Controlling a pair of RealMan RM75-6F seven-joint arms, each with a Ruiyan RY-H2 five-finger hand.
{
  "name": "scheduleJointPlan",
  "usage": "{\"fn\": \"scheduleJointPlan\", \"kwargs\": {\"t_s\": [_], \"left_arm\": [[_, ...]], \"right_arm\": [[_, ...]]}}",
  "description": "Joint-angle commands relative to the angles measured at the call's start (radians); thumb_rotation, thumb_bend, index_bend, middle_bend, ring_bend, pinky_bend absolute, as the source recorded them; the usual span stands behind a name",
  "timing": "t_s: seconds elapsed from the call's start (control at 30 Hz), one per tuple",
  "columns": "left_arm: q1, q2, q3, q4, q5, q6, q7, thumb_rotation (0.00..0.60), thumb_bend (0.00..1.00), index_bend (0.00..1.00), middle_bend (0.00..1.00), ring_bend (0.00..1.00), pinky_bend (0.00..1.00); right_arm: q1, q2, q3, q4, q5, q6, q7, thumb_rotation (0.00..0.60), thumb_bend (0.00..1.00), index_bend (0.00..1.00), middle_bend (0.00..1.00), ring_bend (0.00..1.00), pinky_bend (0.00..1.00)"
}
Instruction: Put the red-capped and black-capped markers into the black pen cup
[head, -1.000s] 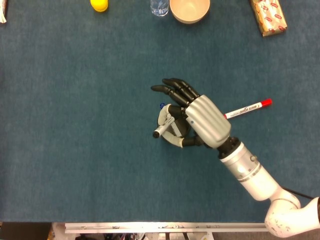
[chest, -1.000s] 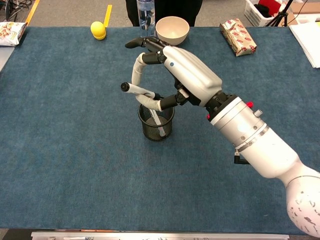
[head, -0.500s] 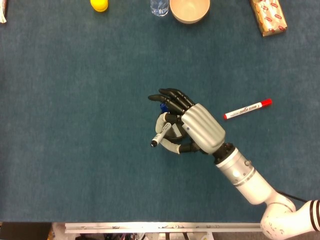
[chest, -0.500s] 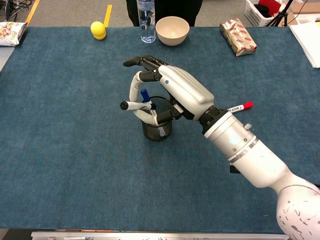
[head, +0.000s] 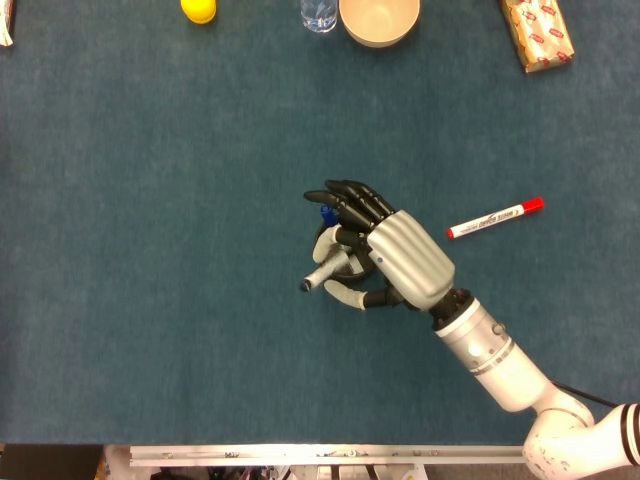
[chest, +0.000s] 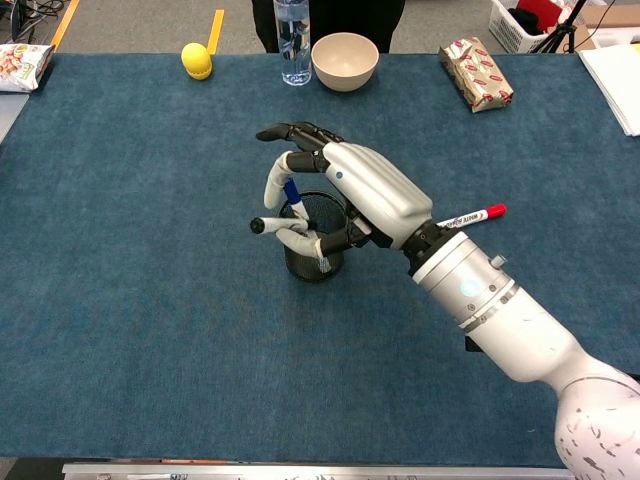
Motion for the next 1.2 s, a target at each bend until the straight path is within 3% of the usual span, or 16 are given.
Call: {"fn": "scheduleJointPlan", "kwargs": {"t_s": [0.03, 0.1, 0.2, 0.47, 0.63, 0.9, 1.2], "left_arm": [[-0.001, -0.001, -0.001, 0.001, -0.001, -0.002, 0.0, 0.6, 0.09, 0.46, 0.45, 0.4, 0.55], [-0.002, -0.002, -0.001, 0.002, -0.001, -0.003, 0.001, 0.6, 0.09, 0.46, 0.45, 0.4, 0.55], [-0.002, -0.002, -0.001, 0.002, 0.0, -0.002, 0.001, 0.6, 0.09, 0.46, 0.45, 0.4, 0.55], [0.0, -0.004, 0.0, 0.008, -0.002, -0.004, -0.004, 0.6, 0.09, 0.46, 0.45, 0.4, 0.55], [-0.002, -0.003, -0.003, 0.0, 0.0, -0.003, 0.003, 0.6, 0.09, 0.46, 0.45, 0.4, 0.55], [-0.01, 0.004, -0.003, -0.029, 0.009, -0.004, 0.034, 0.6, 0.09, 0.46, 0.45, 0.4, 0.55], [-0.014, 0.0, 0.0, -0.04, 0.009, -0.011, 0.05, 0.6, 0.09, 0.46, 0.45, 0.4, 0.55]], "right_arm": [[-0.003, 0.002, -0.001, 0.001, -0.005, 0.006, -0.007, 0.6, 0.08, 0.37, 0.11, 0.04, 0.09], [-0.005, 0.005, -0.001, -0.001, -0.004, 0.008, -0.007, 0.6, 0.02, 0.32, 0.1, 0.03, 0.09], [-0.007, 0.01, 0.0, -0.005, -0.001, 0.007, -0.009, 0.6, 0.0, 0.25, 0.09, 0.02, 0.08], [-0.042, 0.096, -0.012, -0.053, -0.032, 0.067, -0.033, 0.6, 0.0, 0.21, 0.08, 0.02, 0.08], [-0.074, 0.246, -0.029, -0.126, -0.029, 0.082, -0.114, 0.6, 0.0, 0.28, 0.08, 0.02, 0.08], [-0.098, 0.446, -0.048, -0.243, 0.058, 0.017, -0.315, 0.6, 0.02, 0.41, 0.1, 0.02, 0.08], [-0.127, 0.488, -0.088, -0.228, 0.127, -0.027, -0.432, 0.6, 0.07, 0.43, 0.11, 0.02, 0.08]]}}
